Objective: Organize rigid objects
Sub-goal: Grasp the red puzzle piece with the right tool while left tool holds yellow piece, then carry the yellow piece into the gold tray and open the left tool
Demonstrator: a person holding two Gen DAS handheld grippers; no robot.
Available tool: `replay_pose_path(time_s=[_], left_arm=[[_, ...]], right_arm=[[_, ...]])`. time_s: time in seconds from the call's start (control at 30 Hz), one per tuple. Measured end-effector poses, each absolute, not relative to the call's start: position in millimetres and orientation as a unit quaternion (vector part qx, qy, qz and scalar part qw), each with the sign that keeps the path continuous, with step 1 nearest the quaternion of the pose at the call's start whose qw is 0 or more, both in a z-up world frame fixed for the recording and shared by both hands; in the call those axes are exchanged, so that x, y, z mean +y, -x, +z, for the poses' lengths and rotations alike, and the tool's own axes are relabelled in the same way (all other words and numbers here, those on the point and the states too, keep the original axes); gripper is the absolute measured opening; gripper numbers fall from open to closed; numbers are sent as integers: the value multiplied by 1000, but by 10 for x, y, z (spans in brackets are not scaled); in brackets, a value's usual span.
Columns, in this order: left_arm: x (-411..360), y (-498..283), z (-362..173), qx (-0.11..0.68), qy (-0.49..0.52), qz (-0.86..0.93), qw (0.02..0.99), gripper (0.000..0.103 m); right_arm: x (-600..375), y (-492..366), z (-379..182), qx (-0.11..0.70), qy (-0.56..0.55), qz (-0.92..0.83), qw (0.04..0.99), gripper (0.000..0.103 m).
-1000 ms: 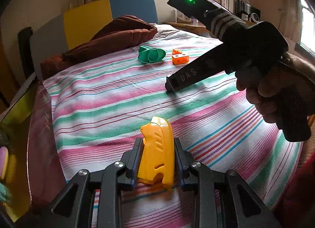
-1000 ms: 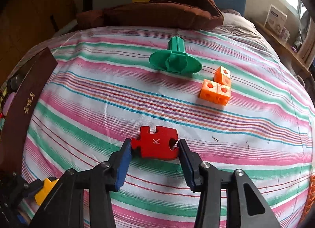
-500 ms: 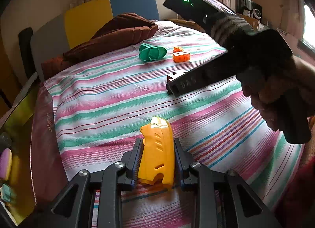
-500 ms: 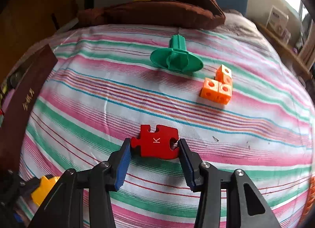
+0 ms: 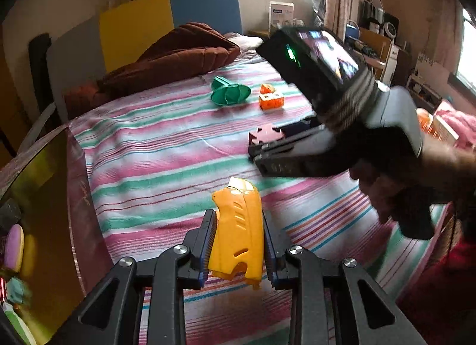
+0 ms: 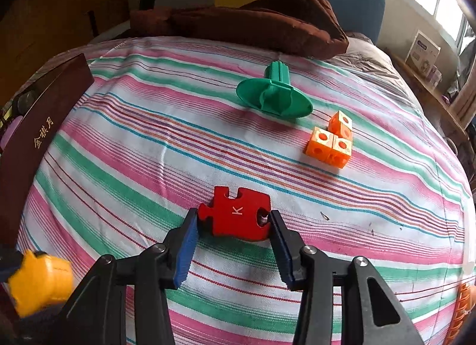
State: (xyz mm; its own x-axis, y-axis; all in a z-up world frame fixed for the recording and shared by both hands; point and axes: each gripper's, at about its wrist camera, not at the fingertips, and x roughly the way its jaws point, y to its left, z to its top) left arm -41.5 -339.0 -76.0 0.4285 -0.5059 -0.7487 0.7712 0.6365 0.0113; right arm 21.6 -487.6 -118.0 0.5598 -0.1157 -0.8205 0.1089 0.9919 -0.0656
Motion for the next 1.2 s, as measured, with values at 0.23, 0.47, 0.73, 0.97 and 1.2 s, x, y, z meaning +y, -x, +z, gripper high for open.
replay_pose_path(time_s=[0.23, 0.47, 0.73, 0.97, 1.2], left_arm=[[-3160, 361, -377, 354, -151, -382, 840, 30], [-2661, 125, -52, 352, -105, -346, 863, 30], [-1625, -367, 2, 391, -30, -244, 887, 30], [-1009, -846, -97, 436, 33, -187, 880, 30], [-1161, -1499, -221, 463, 49, -167, 869, 30]], right_arm=[[-4875, -210, -1187, 459, 11, -64, 886, 46], [-4868, -209, -1185, 460, 12, -66, 885, 46], [-4861, -209, -1185, 460, 14, -68, 885, 46], [-4846, -210, -1187, 460, 19, -73, 885, 46], [-4845, -202, -1186, 460, 19, -74, 885, 46]])
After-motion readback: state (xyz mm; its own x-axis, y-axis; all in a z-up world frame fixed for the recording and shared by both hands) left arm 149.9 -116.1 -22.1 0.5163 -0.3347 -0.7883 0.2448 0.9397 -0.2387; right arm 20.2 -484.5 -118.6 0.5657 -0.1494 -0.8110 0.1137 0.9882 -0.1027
